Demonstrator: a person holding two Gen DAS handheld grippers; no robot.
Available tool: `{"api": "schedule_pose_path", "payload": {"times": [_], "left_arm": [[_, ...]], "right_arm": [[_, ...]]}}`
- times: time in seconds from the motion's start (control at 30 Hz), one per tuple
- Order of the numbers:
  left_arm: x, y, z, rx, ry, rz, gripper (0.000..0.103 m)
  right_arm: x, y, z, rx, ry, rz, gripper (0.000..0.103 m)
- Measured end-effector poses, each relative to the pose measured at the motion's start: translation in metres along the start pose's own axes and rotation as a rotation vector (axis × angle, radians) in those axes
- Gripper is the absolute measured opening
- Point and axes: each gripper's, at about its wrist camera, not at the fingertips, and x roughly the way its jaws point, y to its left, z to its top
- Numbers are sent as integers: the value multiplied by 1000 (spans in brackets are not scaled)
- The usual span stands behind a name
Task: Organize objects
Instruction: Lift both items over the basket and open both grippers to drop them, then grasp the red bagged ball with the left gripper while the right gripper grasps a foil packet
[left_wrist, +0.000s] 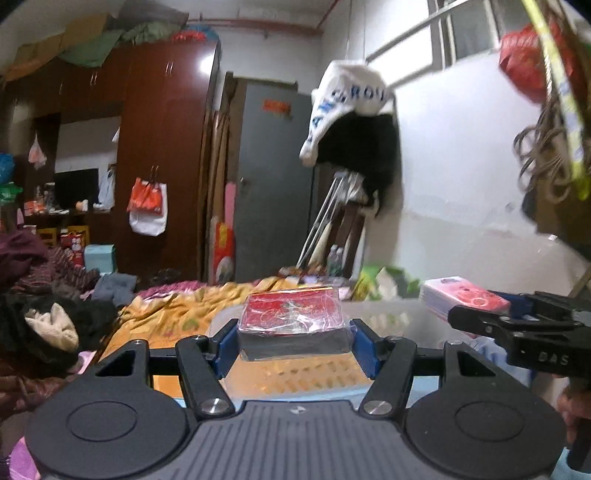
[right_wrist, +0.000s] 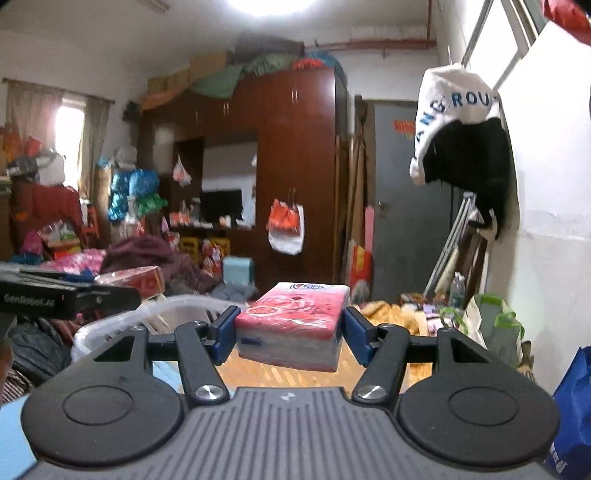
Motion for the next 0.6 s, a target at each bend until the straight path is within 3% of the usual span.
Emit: {"api": "schedule_pose_path", "payload": {"times": [0.1, 0.13, 0.17, 0.2, 0.23, 0.3, 0.43, 0.6], "left_arm": [[7, -4, -3, 15, 12, -16, 68], [6, -7, -5, 34, -8, 11, 72], [7, -10, -6, 50, -19, 36, 87], [5, -13, -7, 62, -27, 52, 94], [2, -13, -8, 67, -36, 51, 94], [-8, -9, -11, 59, -40, 17, 94], [-54, 1, -33, 36, -60, -26, 94], [-110, 1, -82, 49, -90, -39, 94]], "right_arm": [[1, 0, -6, 4, 8, 12, 63], [2, 1, -6, -9, 9, 16, 64], [2, 5, -8, -35, 17, 17, 65], [0, 7, -7, -59, 24, 8, 73], [-4, 11, -8, -79, 20, -16, 91], [-19, 14, -9, -88, -30, -39, 103], [-67, 6, -22, 21, -54, 13, 103], [-121, 5, -69, 78, -37, 9, 103]]}}
